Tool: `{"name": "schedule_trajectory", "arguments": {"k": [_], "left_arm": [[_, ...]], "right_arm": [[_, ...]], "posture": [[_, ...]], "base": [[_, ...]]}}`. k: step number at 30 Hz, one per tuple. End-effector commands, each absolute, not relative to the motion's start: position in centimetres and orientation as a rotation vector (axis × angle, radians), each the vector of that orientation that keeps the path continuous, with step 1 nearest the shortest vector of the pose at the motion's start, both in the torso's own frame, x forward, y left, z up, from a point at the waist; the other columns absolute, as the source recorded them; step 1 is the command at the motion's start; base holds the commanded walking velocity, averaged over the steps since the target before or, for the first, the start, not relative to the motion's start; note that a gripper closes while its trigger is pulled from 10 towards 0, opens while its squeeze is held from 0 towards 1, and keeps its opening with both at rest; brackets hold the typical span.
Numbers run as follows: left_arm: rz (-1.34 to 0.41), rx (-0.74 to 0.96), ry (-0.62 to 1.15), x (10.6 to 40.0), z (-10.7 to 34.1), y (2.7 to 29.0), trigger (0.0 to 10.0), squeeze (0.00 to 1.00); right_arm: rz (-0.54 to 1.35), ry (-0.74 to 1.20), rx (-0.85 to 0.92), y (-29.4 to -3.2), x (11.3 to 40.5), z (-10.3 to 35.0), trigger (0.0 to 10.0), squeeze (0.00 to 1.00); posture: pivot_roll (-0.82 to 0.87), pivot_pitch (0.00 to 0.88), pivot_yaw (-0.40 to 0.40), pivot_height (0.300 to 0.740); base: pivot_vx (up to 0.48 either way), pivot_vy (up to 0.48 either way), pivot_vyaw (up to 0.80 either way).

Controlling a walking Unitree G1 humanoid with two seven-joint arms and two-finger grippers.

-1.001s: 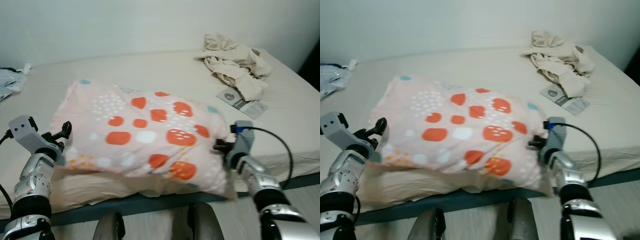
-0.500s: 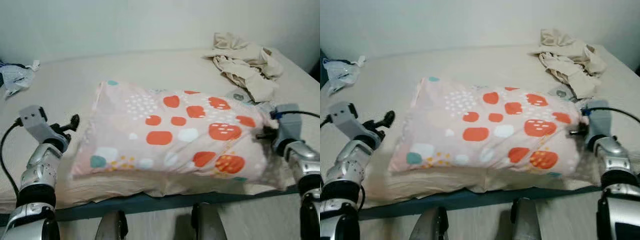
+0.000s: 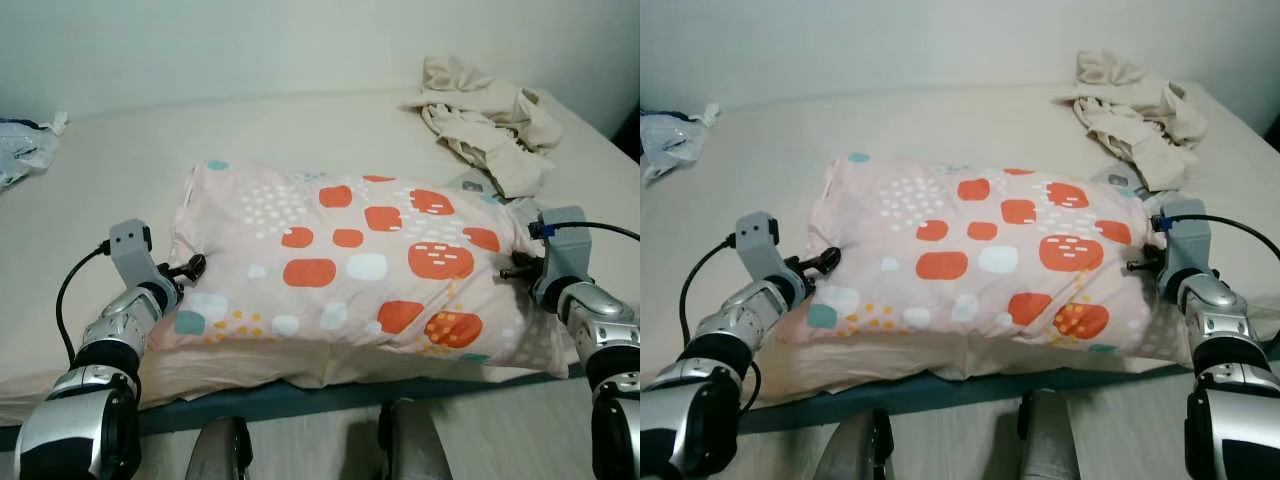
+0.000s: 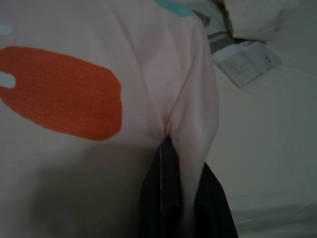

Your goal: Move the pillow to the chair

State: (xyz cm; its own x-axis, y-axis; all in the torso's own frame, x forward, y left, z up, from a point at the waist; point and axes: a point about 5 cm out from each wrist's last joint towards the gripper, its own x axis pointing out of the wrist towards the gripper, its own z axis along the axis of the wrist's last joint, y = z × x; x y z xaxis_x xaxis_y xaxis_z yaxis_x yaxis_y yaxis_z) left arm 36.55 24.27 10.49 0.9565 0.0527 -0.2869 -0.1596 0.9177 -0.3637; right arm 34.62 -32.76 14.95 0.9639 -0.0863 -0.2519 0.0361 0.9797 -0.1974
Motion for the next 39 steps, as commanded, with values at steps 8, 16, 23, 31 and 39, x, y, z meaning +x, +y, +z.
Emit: {"name": "schedule_trajectory", "arguments": {"k": [8, 16, 23, 31, 39], "left_arm": [[-0.223, -0.449, 0.464, 35.7, 8.2, 20.5, 10.0, 0.86], [-0.619, -0.567, 0.525, 34.9, 7.9, 16.0, 9.5, 0.0], [-0.437, -0.551, 0.351, 36.6, 9.9, 17.2, 0.0, 0.0], [-0.229, -0.452, 0.137, 37.5, 11.8, 18.9, 0.0, 0.0], [-0.105, -0.487, -0.025, 36.3, 12.9, 20.5, 0.0, 0.0]], "right_arm": [[-0.084, 0.265, -0.166, -33.9, 33.6, 14.4, 0.0, 0.0], [-0.066, 0.257, -0.154, -33.5, 33.8, 14.2, 0.0, 0.0], [-0.057, 0.242, -0.142, -32.9, 34.2, 14.3, 0.0, 0.0], [0.001, 0.173, -0.075, -29.6, 35.4, 14.0, 0.0, 0.0], [0.151, 0.074, -0.022, -23.3, 36.7, 14.3, 0.0, 0.0]], "posture": [[-0.13, 0.257, 0.046, 0.592], [-0.12, 0.243, 0.047, 0.592], [-0.11, 0.218, 0.05, 0.592], [-0.11, 0.167, 0.045, 0.592], [-0.11, 0.125, 0.038, 0.592]], "base": [[0.0, 0.0, 0.0], [0.0, 0.0, 0.0], [0.0, 0.0, 0.0], [0.0, 0.0, 0.0], [0.0, 0.0, 0.0]]}}
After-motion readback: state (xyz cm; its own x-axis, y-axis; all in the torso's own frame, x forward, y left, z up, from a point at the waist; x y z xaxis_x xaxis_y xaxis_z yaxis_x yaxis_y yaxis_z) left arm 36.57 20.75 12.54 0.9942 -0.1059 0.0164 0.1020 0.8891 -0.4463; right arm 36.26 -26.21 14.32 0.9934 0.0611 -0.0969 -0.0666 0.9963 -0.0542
